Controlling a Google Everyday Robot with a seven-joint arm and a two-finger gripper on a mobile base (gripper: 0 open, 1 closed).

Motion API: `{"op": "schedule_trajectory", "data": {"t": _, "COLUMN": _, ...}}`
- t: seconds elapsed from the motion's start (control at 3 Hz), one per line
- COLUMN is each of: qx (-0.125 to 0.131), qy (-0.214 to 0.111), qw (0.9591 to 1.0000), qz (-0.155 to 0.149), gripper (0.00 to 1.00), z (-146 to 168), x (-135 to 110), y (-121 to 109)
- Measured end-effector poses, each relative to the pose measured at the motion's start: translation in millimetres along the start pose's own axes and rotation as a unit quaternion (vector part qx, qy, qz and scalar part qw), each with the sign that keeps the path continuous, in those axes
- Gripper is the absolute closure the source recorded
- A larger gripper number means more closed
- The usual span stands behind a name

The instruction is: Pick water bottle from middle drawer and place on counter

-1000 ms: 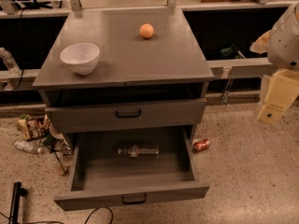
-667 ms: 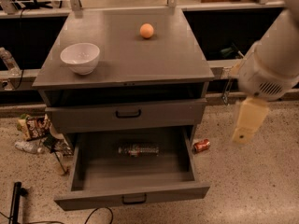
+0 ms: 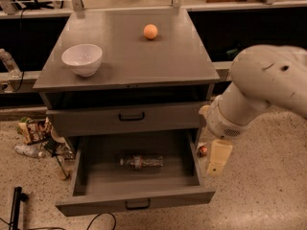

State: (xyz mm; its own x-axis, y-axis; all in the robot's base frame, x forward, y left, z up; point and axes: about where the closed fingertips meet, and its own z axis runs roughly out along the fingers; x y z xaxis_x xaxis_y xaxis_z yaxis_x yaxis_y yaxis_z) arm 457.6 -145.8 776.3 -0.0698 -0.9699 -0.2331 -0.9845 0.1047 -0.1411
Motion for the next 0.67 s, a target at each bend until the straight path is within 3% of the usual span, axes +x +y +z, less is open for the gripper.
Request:
{"op": "schedule_trajectory", "data": {"t": 0.33, "qx": -0.011, "qy": -0.040, "qw": 0.9983, "qz": -0.041, "gripper": 0.00, "z": 40.4, "x": -15.5, "y": 0.0}}
{"op": "schedule_trajectory", "data": {"t": 0.67, "qx": -0.011, "qy": -0.040, "qw": 0.9983, "qz": -0.041, "gripper": 0.00, "z": 40.2, "x": -15.7, "y": 0.2}}
